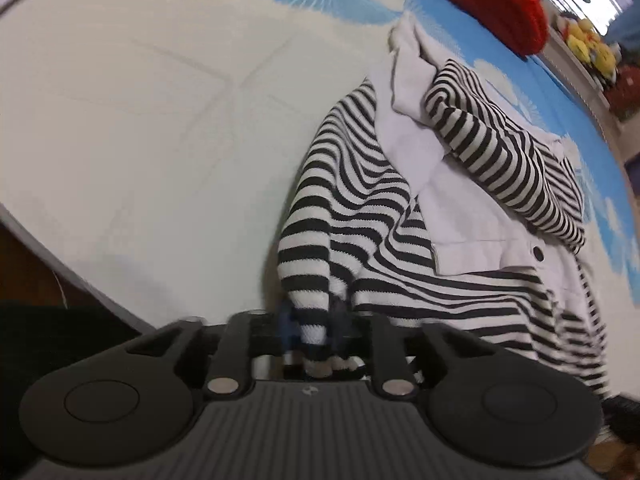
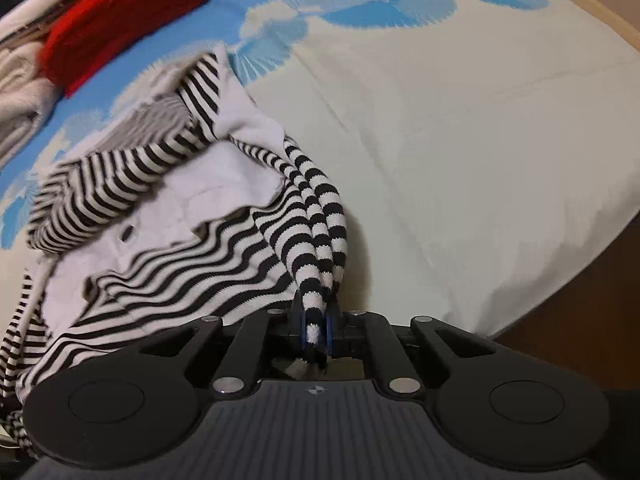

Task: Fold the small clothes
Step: 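Grasp the striped sleeve ends with the left gripper while the right gripper grasps the other sleeve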

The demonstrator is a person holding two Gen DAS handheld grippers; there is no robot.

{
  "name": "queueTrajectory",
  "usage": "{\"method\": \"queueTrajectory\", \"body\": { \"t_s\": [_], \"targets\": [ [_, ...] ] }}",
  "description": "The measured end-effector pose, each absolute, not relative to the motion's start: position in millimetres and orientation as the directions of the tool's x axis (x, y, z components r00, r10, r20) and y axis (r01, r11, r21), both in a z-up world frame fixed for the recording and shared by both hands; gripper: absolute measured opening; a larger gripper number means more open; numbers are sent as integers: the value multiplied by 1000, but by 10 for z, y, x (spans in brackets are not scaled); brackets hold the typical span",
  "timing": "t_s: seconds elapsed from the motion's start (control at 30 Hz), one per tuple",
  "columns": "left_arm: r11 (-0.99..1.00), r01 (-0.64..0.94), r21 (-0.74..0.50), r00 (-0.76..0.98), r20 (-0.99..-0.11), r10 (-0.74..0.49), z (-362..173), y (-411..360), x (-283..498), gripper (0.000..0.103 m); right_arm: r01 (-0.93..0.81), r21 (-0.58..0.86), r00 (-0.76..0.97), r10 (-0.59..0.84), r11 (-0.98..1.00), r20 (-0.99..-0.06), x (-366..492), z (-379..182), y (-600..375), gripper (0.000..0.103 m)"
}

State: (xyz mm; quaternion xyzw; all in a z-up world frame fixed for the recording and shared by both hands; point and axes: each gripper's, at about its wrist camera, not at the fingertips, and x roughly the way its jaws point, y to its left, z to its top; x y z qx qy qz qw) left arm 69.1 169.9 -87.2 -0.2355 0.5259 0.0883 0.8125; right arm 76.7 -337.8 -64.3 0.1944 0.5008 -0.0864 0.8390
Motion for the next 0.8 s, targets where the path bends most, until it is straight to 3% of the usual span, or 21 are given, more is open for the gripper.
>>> {"method": "queueTrajectory", "body": {
  "t_s": [0.07,0.17,0.23,0.3,0.4,0.43,0.47,0.53,0.73,0.8],
  "targets": [
    [865,-394,-311,437,-891,-121,-858,1691,699,75,343,226,453,51,912,-890,795,-722,-3330,20],
    [868,-375,-327,443,-885,-142,-851,1621,730,83,356,209,451,29,911,-892,783,-753,-3310,38],
    [881,-355,-313,424,-894,-146,-896,1552,773,83,361,213,442,35,908,-896,788,-779,-3331,41],
    [910,-328,-252,394,-912,-110,-951,1461,802,80,365,215,421,45,906,-906,802,-838,-3338,41],
    [948,-273,-163,383,-923,-48,-995,1335,817,58,332,196,410,46,923,-911,827,-892,-3275,41],
    [957,-249,-151,392,-919,-43,-985,1299,822,36,309,182,415,40,933,-909,831,-880,-3239,40],
    [962,-227,-150,399,-916,-49,-974,1270,826,11,289,176,421,41,941,-906,830,-871,-3212,29],
    [966,-213,-149,423,-905,-46,-934,1256,812,7,261,184,443,52,948,-895,825,-837,-3185,9],
    [954,-235,-184,467,-882,-55,-821,1325,786,7,280,226,523,49,933,-851,764,-671,-3278,8],
    [945,-255,-206,429,-899,-80,-886,1349,797,12,295,229,498,55,928,-865,780,-734,-3297,9]
  ]
}}
